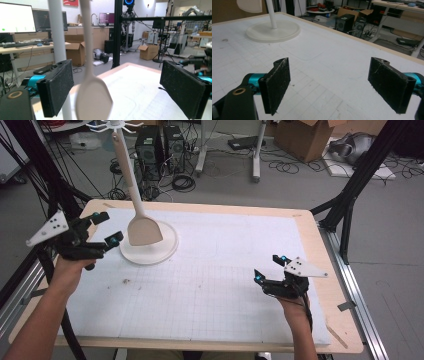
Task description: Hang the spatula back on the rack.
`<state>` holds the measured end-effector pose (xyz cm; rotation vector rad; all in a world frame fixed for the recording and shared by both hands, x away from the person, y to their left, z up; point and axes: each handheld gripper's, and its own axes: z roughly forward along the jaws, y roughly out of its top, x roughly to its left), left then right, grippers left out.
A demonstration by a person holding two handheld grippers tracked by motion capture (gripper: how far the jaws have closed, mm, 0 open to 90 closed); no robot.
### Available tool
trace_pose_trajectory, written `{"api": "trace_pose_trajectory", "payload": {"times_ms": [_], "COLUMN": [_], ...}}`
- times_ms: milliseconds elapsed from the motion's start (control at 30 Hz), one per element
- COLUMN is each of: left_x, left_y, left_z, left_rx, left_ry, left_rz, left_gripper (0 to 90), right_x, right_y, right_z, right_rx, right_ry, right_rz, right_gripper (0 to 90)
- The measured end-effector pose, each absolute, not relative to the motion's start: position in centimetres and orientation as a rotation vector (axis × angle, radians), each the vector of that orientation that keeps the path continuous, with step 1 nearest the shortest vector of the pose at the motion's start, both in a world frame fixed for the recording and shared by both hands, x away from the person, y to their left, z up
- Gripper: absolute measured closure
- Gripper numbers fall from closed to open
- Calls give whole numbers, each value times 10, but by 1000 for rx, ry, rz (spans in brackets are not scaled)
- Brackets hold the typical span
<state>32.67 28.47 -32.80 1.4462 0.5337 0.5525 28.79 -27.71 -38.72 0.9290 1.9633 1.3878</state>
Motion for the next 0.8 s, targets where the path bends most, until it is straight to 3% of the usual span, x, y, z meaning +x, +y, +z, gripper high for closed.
{"api": "trace_pose_trajectory", "payload": {"times_ms": [800], "left_x": [286], "left_y": [272], "left_z": [-429], "left_rx": [1500], "left_ry": [698], "left_rz": [530], "left_gripper": [131], "right_x": [268], "right_y": [-303], "right_z": [-421], "right_rx": [1067], "right_ry": [1870], "right_rz": [1389], "right_gripper": [171]}}
